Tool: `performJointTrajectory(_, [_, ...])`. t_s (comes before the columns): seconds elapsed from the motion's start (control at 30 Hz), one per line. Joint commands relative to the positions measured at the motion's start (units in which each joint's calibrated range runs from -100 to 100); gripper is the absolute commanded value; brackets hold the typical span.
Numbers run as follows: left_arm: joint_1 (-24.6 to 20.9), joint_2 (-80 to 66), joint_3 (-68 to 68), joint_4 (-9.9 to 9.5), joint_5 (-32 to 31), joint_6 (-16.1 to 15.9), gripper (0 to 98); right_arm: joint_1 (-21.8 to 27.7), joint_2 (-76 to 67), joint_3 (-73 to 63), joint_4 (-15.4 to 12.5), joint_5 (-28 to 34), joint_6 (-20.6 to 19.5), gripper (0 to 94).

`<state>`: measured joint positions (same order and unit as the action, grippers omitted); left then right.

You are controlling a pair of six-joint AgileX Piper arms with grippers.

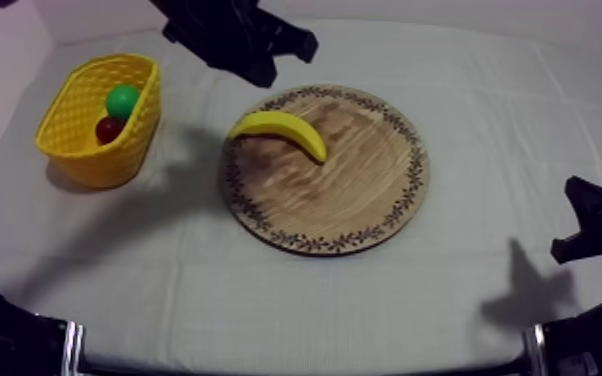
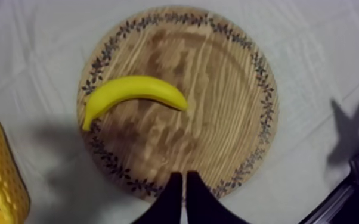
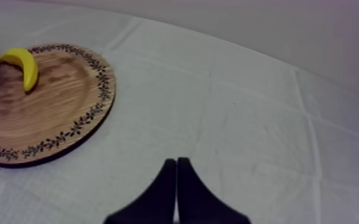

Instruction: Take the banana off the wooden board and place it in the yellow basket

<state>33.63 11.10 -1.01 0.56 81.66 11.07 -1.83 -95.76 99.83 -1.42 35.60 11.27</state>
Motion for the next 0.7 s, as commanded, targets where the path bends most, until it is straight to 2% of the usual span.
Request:
performJointTrajectory(0.0, [-0.17,1.35,-0.41,0.39,0.22,1.99,0.0,-0.01,0.0,0.05,-0.02,0.04,-0.01,0.2])
performJointTrajectory(0.17, [-0.36,2.96,-2.06,0.69,-0.45,11.55,0.0,-0.01,0.0,0.05,-0.02,0.04,-0.01,0.2])
performJointTrajectory(0.4, [-0.71,4.38,-4.47,0.57,-1.0,29.01,0.9,-0.01,0.0,0.05,-0.02,0.04,-0.01,0.2])
performJointTrajectory(0.53, [-1.02,4.78,-5.71,1.03,0.3,35.55,3.9,-0.01,0.0,0.05,-0.02,0.04,-0.01,0.2])
performJointTrajectory(0.67, [-1.74,5.35,-6.59,1.36,2.17,38.75,4.5,-0.01,0.0,0.05,-0.02,0.04,-0.01,0.2])
